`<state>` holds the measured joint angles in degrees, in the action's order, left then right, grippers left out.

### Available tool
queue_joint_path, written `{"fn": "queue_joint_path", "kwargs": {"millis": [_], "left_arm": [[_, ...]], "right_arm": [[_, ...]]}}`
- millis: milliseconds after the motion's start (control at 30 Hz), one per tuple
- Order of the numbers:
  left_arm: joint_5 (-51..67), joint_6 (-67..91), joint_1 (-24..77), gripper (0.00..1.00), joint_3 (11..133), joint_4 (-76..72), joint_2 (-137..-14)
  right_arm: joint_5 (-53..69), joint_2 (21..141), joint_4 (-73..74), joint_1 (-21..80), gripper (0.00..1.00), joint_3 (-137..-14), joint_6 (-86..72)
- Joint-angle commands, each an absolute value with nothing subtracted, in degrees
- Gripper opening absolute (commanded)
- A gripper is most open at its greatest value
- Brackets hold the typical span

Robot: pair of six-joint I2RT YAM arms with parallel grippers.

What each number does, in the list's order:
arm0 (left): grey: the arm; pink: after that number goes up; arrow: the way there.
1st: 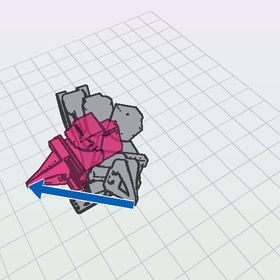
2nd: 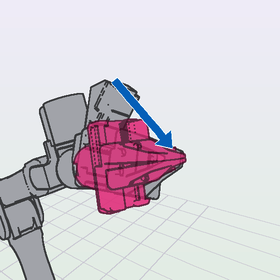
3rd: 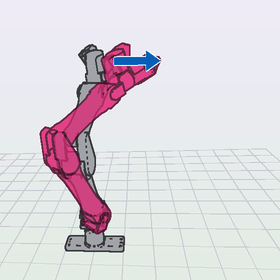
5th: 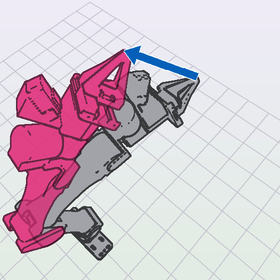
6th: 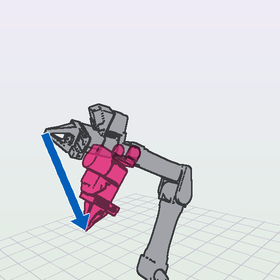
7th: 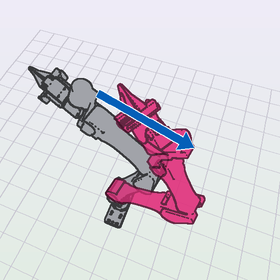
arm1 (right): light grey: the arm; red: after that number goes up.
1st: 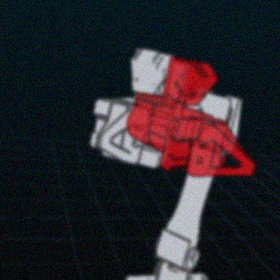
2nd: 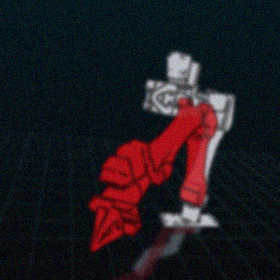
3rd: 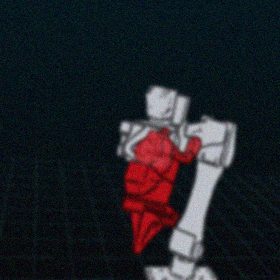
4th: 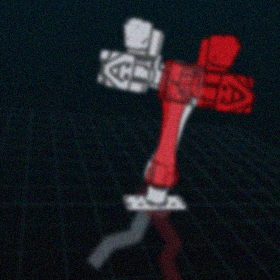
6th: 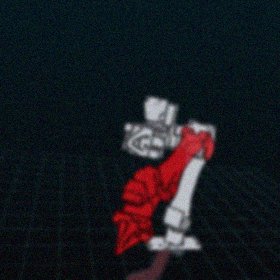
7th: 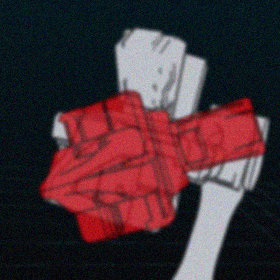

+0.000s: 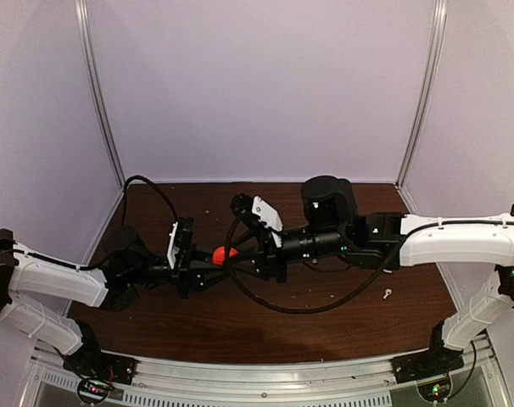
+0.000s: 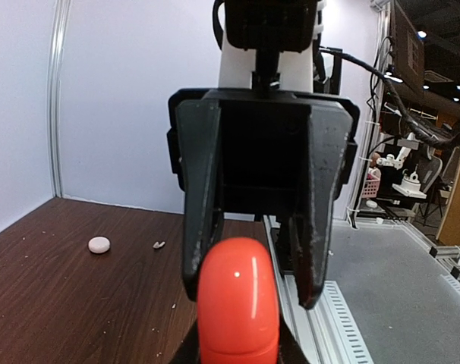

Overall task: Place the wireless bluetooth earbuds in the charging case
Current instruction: Close the charging case.

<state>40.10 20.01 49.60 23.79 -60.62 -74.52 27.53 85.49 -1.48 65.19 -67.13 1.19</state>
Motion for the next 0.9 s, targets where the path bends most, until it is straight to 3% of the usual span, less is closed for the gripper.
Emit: {"fn": "queue_joint_path", "kwargs": {"millis": [0, 500, 667, 867], "left_arm": [[37.25, 21.76, 49.13, 0.0, 25.75, -62.05, -74.88], [36.06, 23.43, 49.04, 0.0, 26.36, -60.46, -74.16], [38.38, 23.87, 49.04, 0.0, 26.37, -60.59, -73.98], [43.33, 26.37, 49.04, 0.0, 26.81, -60.77, -74.35]], "right_arm": [[27.61, 84.73, 2.82, 67.21, 0.33, -68.04, 3.73], [13.74, 85.74, 13.52, 73.73, 0.32, -69.65, 14.72], [9.8, 83.24, 11.75, 73.83, 0.56, -67.77, 15.14], [5.59, 76.47, 7.1, 73.83, 0.7, -63.81, 16.86]]}}
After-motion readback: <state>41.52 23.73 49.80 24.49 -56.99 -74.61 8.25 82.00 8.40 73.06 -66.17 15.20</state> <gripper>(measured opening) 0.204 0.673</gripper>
